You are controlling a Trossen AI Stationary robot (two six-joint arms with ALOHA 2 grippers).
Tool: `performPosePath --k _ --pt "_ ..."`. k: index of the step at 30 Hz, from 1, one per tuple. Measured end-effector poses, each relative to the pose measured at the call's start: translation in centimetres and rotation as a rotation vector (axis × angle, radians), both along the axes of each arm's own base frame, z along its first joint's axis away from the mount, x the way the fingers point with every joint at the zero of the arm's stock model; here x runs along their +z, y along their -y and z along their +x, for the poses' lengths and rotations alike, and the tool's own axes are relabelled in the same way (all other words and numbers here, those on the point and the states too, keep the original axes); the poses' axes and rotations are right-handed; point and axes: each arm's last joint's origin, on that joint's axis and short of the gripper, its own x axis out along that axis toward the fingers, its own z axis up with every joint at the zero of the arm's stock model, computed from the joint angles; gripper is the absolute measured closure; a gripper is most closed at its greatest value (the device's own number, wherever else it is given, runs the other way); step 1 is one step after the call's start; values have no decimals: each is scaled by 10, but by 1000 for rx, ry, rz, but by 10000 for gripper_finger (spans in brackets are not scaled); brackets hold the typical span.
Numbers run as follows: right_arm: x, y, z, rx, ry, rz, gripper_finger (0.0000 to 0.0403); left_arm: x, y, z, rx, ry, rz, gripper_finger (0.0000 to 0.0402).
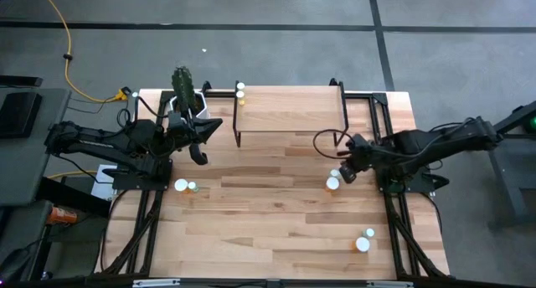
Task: Pick and place medicine bottles onto shelf by color
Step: Align the yellow pill bottle with the other yellow pill bottles on the shelf
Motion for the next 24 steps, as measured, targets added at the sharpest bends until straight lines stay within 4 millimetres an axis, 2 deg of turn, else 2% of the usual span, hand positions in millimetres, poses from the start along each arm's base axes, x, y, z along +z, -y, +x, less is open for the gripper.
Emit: performPosePath --k 3,7,10,13,20,24 --pt "6 2 1 28 10 -29 402 0 0 0 0 0 0 402" --pt "6 5 2 49 -3 28 401 0 0 0 -2 7 -13 402" --pt "2 6 1 100 -30 23 382 0 0 0 -2 4 -8 402" --pt "0 7 1 132 -44 9 341 0 0 0 -2 4 -8 402" --pt "-2 16 -1 218 -83 7 214 0 0 0 -3 8 -15 402" --pt "-5 23 -1 261 -130 -3 160 0 0 0 -4 8 -15 402"
